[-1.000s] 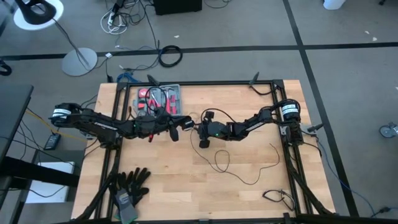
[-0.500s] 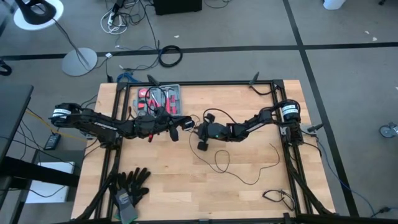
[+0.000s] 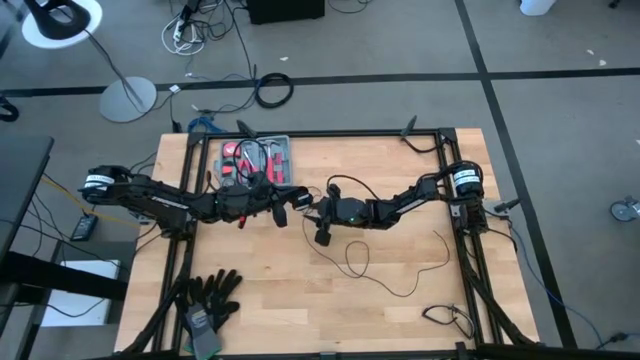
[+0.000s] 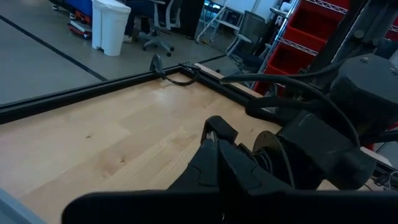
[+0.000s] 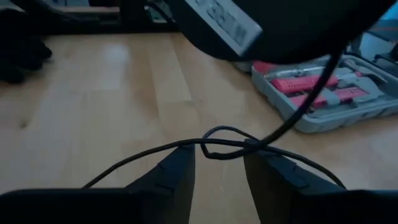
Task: Coil cords
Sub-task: Coil the black wire onto the spool
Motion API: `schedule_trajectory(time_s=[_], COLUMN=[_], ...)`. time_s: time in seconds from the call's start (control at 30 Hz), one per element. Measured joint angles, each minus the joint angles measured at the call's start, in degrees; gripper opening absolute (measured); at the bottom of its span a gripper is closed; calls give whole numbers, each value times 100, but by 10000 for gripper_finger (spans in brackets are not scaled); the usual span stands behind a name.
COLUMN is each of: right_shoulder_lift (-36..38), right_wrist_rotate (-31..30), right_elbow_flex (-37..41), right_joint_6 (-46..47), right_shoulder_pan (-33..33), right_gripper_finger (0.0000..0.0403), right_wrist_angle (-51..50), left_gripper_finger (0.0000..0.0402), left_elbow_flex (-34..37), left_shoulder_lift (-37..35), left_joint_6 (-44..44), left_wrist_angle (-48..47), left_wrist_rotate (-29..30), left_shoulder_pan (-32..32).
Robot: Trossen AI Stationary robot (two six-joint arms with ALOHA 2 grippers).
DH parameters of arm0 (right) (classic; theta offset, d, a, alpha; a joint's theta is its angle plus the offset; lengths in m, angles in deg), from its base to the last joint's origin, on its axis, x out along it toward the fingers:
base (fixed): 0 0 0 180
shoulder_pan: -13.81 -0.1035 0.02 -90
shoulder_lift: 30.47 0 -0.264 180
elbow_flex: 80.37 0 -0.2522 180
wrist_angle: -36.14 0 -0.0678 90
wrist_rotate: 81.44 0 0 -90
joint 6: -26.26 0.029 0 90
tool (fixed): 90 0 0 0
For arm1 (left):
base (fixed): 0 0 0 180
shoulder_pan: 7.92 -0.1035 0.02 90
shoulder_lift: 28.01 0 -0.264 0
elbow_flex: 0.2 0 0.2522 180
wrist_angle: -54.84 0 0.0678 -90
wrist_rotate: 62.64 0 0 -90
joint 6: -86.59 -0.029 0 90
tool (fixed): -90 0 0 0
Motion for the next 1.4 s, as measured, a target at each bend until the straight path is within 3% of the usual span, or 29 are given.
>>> schedule_trajectory(time_s=[0.17, 0.4, 0.73, 1.0, 1.2, 1.3, 1.4], right_shoulder_lift=[0, 0, 0, 72, 793, 1309, 1728], right_wrist_rotate=[20, 81, -30, -1134, -1669, -2261, -2801], right_elbow_flex=[0, 0, 2, 7, 253, 713, 1406], right_joint_6=[12, 332, 1071, 1824, 2526, 2771, 3033], right_shoulder_pan=[-2, -29, -370, -830, -1210, -1453, -1690], right_gripper_finger=[110, 8, 2, 1, 1, 0, 0], right_wrist_angle=[61, 185, -492, -2338, -3569, -3571, -2950], left_gripper_finger=[0, 0, 0, 0, 0, 0, 0], left_elbow_flex=[0, -2, -2, -2, -2, -18, -156], left_shoulder_lift=[2, 2, 2, 2, 2, 2, 4], left_joint_6=[-4, -4, -4, -4, -4, 8, -1], left_wrist_angle=[51, 88, 86, 84, 82, 69, 56], left_wrist_rotate=[0, 0, 4, 4, 4, 4, 4], left_shoulder_pan=[0, 1, 1, 10, 10, 10, 10])
